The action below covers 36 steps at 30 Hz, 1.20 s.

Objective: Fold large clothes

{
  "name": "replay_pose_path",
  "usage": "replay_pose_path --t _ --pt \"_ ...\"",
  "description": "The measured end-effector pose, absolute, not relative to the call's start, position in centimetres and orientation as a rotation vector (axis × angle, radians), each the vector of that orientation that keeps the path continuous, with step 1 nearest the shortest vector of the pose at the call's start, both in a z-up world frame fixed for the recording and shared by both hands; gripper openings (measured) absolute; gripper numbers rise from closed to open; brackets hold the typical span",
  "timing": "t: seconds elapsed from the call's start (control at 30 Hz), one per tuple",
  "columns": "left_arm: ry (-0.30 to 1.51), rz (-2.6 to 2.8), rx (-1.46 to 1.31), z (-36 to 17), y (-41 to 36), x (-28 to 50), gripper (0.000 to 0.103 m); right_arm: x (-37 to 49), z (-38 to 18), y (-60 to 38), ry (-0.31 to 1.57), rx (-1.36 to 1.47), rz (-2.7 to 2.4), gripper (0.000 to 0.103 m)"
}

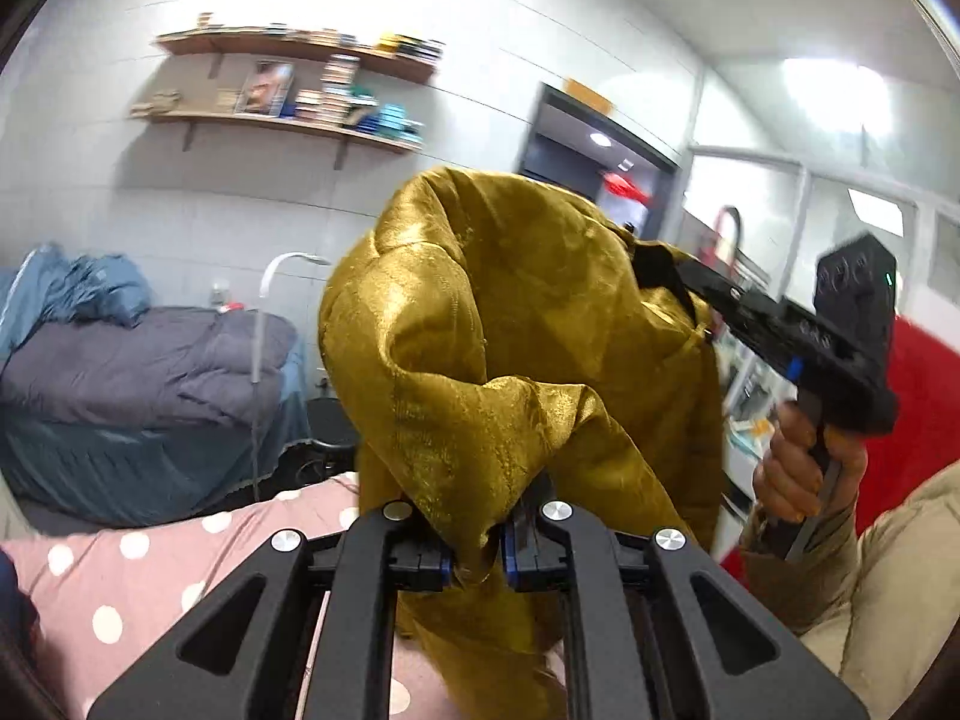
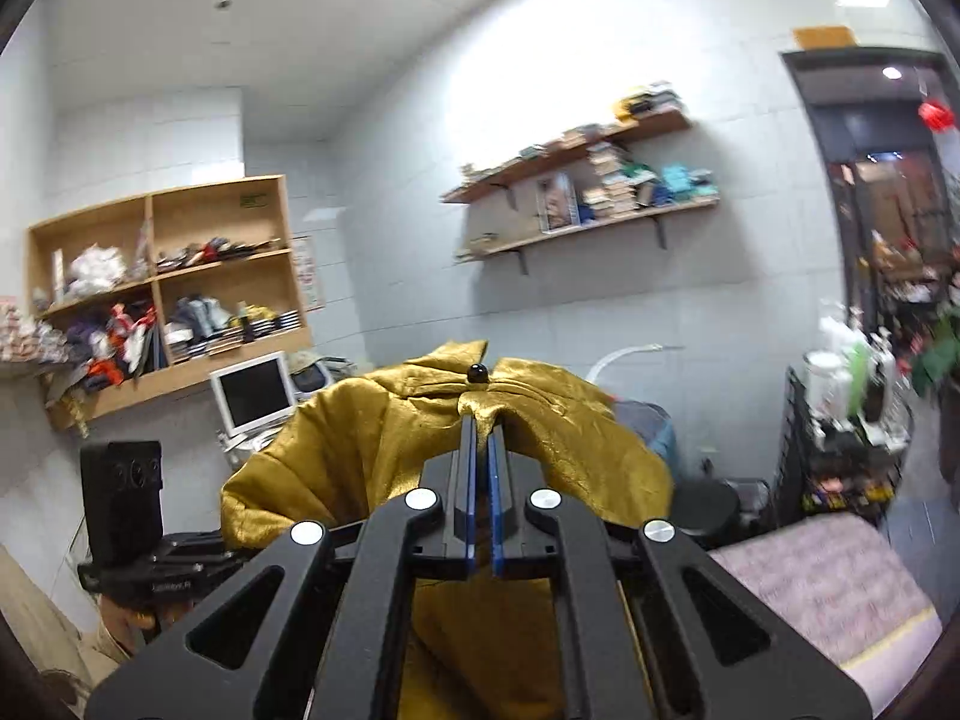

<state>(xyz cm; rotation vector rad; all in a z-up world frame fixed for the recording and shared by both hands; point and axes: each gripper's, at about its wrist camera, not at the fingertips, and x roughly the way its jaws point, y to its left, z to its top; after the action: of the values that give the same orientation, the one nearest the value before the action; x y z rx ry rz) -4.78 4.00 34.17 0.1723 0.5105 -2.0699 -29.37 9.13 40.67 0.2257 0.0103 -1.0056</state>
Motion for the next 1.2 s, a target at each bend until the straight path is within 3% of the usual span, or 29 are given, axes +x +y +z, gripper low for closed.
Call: replay_pose_path --t 0.17,0.37,0.4,0.53,0.6,0.73,1.03,1.2 --pt "0.644 -1.816 0.189 30.3 2.1 1.1 0.011 -21.8 35.7 0.5 0.189 0.391 -0.912 0.004" --pt "0.823 -1.521 0.288 22.2 -1.6 9.4 0.011 -10.9 21.4 -9.1 0.528 0.567 -0.872 0.005" --pt "0.873 -1.443 0.341 19.2 -2.9 10.8 0.017 -9.1 18.4 -10.1 0.593 0.608 -0.841 0.006" --pt "1.085 -1.166 0.447 9.3 -7.2 15.3 0.067 -3.0 6.4 -11.3 0.890 0.709 -0.781 0.016" --pt "1.248 -1.090 0.386 4.8 -7.0 17.5 0.068 -2.5 1.0 -11.1 0.990 0.846 -0.756 0.053" --pt "1.341 -0.919 0.439 -1.2 -4.8 20.0 0.077 -4.9 -4.5 -10.3 1.056 0.990 -0.781 0.056" --pt "1.452 -0.832 0.364 -4.3 0.1 21.3 0.087 -16.7 -5.5 -12.4 0.987 1.177 -1.046 0.071" --pt "1.417 -0.856 0.322 -2.7 -0.1 21.0 0.090 -20.6 -4.7 -13.2 0.948 1.225 -1.147 0.072"
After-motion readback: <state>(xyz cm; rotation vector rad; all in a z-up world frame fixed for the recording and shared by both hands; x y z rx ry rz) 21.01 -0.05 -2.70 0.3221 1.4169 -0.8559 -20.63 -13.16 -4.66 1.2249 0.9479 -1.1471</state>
